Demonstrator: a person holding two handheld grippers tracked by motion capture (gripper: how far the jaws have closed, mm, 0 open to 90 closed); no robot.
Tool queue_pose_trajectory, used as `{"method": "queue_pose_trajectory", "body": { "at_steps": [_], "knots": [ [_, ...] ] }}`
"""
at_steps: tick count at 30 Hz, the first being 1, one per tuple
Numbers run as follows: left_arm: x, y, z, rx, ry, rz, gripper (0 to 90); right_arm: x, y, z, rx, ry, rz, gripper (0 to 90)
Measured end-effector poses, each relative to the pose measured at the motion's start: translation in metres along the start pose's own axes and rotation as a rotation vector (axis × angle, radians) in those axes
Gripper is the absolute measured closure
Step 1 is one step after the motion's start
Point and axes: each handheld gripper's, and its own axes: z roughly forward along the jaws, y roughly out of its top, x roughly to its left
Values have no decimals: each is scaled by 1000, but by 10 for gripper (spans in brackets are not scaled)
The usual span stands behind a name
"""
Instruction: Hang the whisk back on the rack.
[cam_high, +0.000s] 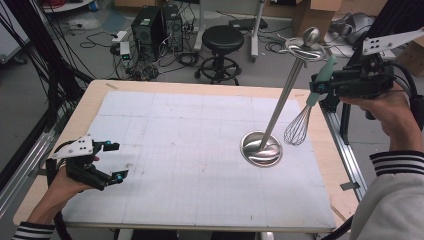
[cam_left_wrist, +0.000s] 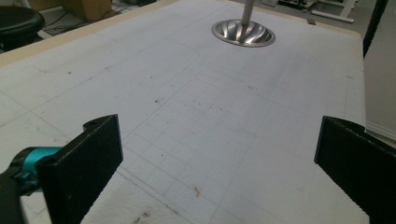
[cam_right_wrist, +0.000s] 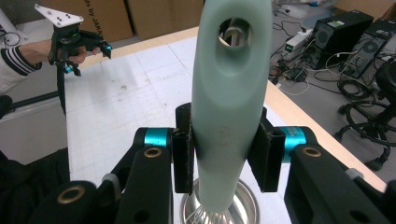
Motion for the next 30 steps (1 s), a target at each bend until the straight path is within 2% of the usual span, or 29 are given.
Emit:
{"method": "queue_pose_trajectory", "body": {
  "at_steps": [12,17,23,24,27,28,30],
  "knots": [
    [0,0,0,1,3,-2,17,1,-2,6,-11,-1,1,658],
    [0,0,0,1,6,-6,17,2,-4,7,-24,-17,-1,648],
    [1,0,0,-1,8,-5,17,9,-8,4,-41,-60,15,475],
    [0,0,0,-3,8,-5,17,10,-10,2,-42,-94,31,413],
    [1,0,0,-1,10,-3,17,10,-14,-1,-57,-106,36,373],
    [1,0,0,-2,10,-3,17,12,-19,-2,-61,-127,44,319],
    [0,0,0,-4,10,-3,17,13,-22,-2,-62,-132,44,299]
  ]
}}
